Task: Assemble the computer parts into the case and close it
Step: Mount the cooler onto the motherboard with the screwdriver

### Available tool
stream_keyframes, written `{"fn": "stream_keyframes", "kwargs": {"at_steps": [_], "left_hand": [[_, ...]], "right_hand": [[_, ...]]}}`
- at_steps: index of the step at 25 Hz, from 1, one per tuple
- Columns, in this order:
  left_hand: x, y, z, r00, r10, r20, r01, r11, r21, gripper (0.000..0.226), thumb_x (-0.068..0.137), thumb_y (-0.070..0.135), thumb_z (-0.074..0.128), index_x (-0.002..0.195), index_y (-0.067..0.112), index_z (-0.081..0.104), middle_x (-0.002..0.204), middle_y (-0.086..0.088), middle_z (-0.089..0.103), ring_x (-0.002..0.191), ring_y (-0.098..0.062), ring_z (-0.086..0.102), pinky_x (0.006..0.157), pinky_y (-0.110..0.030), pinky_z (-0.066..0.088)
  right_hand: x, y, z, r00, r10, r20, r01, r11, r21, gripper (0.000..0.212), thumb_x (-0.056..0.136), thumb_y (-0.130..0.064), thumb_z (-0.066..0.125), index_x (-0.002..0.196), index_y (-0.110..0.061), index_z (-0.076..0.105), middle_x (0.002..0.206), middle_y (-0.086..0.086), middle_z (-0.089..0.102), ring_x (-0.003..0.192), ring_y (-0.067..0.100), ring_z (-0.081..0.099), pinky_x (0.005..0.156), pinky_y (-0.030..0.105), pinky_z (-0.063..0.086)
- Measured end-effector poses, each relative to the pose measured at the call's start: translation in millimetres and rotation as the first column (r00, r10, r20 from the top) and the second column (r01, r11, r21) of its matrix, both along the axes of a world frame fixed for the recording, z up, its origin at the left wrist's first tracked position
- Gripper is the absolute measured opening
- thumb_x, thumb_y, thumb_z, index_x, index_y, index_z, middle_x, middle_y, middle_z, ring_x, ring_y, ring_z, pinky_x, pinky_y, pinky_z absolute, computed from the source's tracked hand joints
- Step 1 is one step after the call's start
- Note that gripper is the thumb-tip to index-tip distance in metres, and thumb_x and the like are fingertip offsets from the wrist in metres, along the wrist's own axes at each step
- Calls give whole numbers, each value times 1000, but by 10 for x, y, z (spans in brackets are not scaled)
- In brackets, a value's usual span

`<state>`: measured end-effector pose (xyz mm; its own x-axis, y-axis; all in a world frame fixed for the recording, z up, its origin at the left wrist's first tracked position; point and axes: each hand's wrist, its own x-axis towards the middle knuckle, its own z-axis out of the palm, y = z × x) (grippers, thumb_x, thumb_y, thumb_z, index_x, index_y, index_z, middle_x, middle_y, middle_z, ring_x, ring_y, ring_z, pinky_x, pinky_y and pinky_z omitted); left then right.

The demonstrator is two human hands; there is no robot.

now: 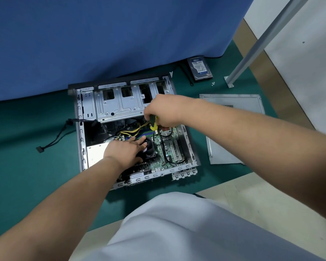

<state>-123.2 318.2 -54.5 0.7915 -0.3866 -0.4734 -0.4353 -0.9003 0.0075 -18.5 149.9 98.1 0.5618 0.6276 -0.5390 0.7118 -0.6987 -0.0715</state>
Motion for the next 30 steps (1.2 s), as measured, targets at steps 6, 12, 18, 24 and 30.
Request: {"fn": "stream_keyframes", "kwargs": {"at_steps": [6,12,18,24,30], "left_hand": [[15,3,13,1000,2,-24,-2,1000,-1,62,104,59,43,160,45,20,167,28,-3,155,-7,20,86,-37,56],[-25,17,-4,1000,-13,2,13,1000,-10,64,103,60,42,161,43,20,168,24,-1,155,-10,22,99,-37,49],[-179,-89,15,979,179,-95,-193,968,-160,64,104,61,33,162,35,24,171,15,2,158,-14,8,122,-45,25],[-445,-329,158,823,374,-428,-469,872,-139,112,75,95,-2,164,29,11,170,11,-15,158,-14,-4,127,-49,15],[-500,-362,193,844,344,-412,-412,907,-87,144,48,112,7,164,27,-2,168,9,-22,154,-19,-27,128,-50,-4]], "right_hand": [[-244,15,-295,896,-379,233,357,925,132,47,105,-58,36,92,-17,56,71,0,42,76,28,49,49,30,23],[-293,-255,-303,934,-345,-90,356,881,311,33,98,-27,62,124,-16,45,105,2,55,92,26,56,71,38,46],[-374,-549,-326,905,-420,-63,401,795,454,24,97,-33,61,116,-24,50,97,-2,61,83,22,58,66,35,44],[-564,-705,-391,919,-381,-99,383,806,452,21,97,-38,61,113,-27,51,83,-13,53,60,6,52,50,28,30],[-643,-738,-473,918,-382,-105,388,811,438,21,98,-35,61,114,-25,53,79,-14,50,54,7,51,49,28,29]]}}
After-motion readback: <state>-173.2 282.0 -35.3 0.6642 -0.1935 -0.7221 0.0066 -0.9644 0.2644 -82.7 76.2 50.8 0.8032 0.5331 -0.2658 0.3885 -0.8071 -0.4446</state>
